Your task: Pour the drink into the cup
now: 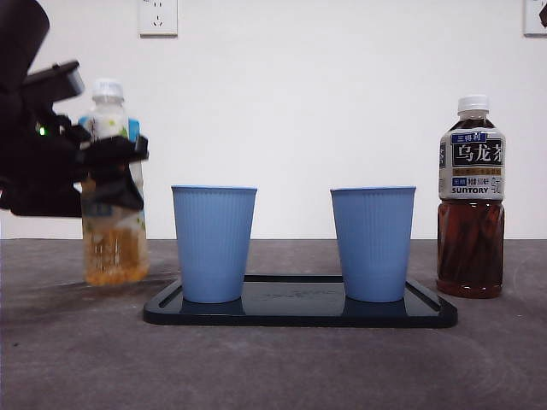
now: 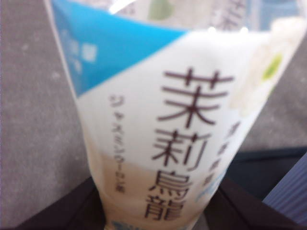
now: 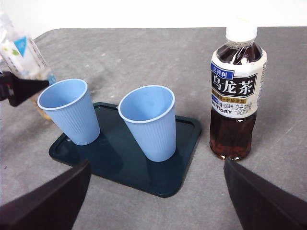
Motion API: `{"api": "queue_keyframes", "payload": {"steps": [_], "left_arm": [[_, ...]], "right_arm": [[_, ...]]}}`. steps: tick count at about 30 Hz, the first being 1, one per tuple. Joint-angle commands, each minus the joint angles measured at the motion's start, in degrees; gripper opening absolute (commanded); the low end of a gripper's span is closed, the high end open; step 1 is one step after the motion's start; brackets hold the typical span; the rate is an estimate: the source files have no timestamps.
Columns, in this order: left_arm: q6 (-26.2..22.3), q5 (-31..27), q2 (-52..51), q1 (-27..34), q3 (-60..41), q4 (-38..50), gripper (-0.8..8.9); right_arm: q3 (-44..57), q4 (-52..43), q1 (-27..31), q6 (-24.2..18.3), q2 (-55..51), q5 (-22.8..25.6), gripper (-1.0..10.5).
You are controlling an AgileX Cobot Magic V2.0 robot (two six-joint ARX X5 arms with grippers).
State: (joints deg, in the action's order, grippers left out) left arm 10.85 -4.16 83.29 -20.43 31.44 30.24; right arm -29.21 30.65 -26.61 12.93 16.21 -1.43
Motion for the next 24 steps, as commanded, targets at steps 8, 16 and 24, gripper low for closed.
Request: {"api": "queue_keyframes", "payload": {"steps": [8, 16, 24], "left_arm": [[-3.4, 0.2, 2.9, -0.2, 0.8, 4.1, 2.14], [-3.9, 0.2, 2.9, -0.2, 0.8, 3.6, 2.82], [-3.7, 0.2, 2.9, -0.2, 0.9, 2.1, 3.92]], "right_arm": [[-0.8, -0.5, -0.4, 0.6, 0.0, 0.2, 4.4], [-0.8, -0.5, -0.4, 0.6, 0.0, 0.1, 4.4], [-0.8, -0.5, -0.4, 0.6, 0.0, 0.1, 4.4]]}}
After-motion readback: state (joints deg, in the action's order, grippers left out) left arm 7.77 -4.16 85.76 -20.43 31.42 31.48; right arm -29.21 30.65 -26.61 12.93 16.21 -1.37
